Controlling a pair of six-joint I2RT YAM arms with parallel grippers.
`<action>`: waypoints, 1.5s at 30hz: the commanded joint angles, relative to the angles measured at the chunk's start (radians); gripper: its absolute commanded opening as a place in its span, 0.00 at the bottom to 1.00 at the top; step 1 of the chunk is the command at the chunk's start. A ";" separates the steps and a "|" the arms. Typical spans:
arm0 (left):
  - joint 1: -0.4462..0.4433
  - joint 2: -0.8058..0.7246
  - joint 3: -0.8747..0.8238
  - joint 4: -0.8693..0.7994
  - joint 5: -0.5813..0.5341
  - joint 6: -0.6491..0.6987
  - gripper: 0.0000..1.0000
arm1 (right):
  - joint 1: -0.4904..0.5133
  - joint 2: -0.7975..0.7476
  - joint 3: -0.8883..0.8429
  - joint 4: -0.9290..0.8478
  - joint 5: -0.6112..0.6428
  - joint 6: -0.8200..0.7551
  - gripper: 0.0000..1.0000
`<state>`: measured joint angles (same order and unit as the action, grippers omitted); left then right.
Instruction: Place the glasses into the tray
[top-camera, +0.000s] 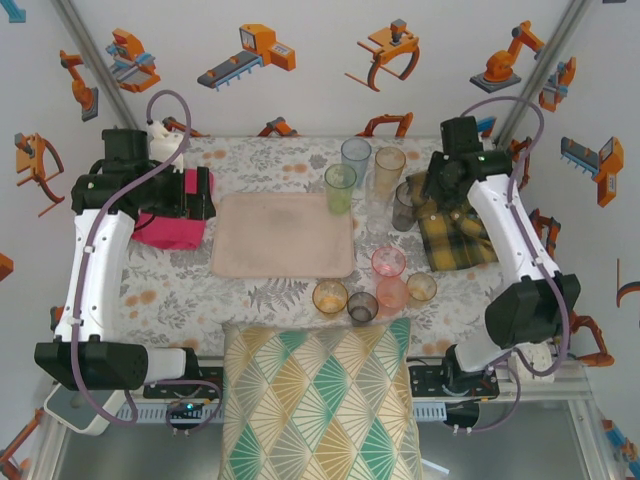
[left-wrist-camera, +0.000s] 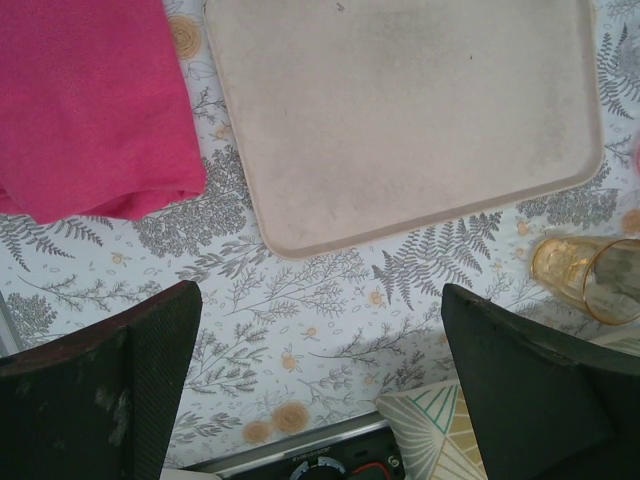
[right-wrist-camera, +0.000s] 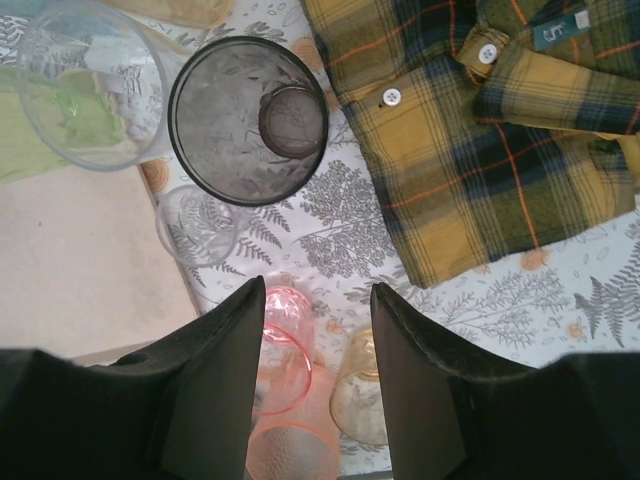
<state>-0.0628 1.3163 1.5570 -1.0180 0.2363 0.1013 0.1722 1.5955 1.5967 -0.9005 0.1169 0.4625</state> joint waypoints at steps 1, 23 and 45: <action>0.006 -0.005 0.015 -0.020 0.014 0.003 0.97 | -0.011 0.043 0.017 0.029 -0.011 0.003 0.44; 0.010 -0.013 -0.015 -0.016 0.013 0.002 0.97 | -0.057 0.183 0.010 0.107 -0.041 0.007 0.37; 0.019 -0.023 -0.029 -0.007 0.017 -0.002 0.97 | -0.062 0.228 0.001 0.109 -0.010 -0.017 0.19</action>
<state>-0.0505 1.3148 1.5368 -1.0176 0.2363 0.1013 0.1200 1.8149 1.5970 -0.7948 0.0898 0.4541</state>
